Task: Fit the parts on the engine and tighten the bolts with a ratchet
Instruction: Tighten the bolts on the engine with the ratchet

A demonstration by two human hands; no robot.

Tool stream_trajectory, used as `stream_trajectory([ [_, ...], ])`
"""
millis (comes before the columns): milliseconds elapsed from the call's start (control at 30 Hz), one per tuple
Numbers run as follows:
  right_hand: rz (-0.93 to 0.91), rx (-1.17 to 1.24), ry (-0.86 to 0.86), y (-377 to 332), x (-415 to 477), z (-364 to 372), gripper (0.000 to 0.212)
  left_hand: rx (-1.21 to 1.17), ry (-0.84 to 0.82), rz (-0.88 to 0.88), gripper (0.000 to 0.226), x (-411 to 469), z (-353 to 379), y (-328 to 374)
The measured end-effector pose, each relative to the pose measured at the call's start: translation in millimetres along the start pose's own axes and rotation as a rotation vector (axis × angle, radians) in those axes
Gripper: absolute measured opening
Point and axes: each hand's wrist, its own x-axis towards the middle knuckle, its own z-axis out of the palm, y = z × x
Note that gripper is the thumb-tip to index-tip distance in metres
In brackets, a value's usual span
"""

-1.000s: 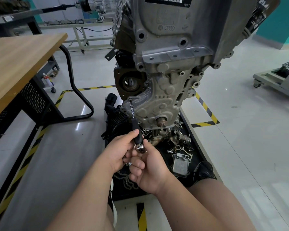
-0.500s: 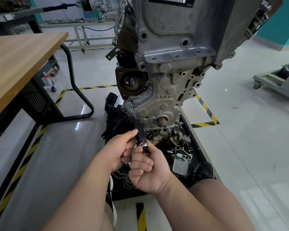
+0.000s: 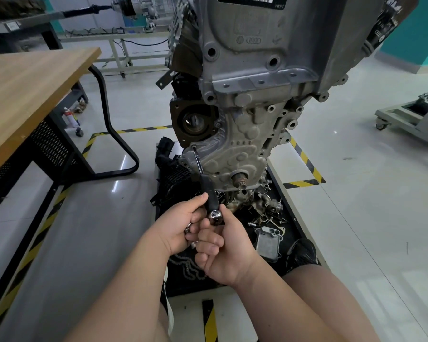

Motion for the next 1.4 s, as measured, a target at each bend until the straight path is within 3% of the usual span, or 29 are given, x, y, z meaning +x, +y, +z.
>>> stream_trajectory([
  [233,-0.155,-0.229,0.157,3,4,-1,0.068,-0.009,0.026,-0.004,0.055,0,2,0],
  [367,-0.29,-0.575,0.303,5,8,-6,0.057,-0.023,0.054,0.02,0.053,0,2,-1],
  [767,-0.63,-1.63,0.593,-10,1,-13,0.05,-0.001,0.11,0.054,0.057,0,1,-3],
  [900,-0.683,-1.815,0.632,-10,4,-14,0.05,-0.006,0.141,0.06,0.052,1,1,-2],
  [1000,-0.68,-1.716,0.597,-9,5,-15,0.048,0.002,0.14,0.066,0.054,2,1,-3],
  [1200,-0.399,-0.821,0.323,-4,5,-11,0.049,0.011,0.105,0.078,0.034,5,6,-4],
  [1300,-0.263,-0.504,0.164,-3,4,-7,0.068,0.069,0.081,0.099,0.039,2,8,-2],
  [1400,-0.153,-0.299,0.062,-4,2,-5,0.068,0.099,0.077,0.069,0.057,-1,7,-1],
])
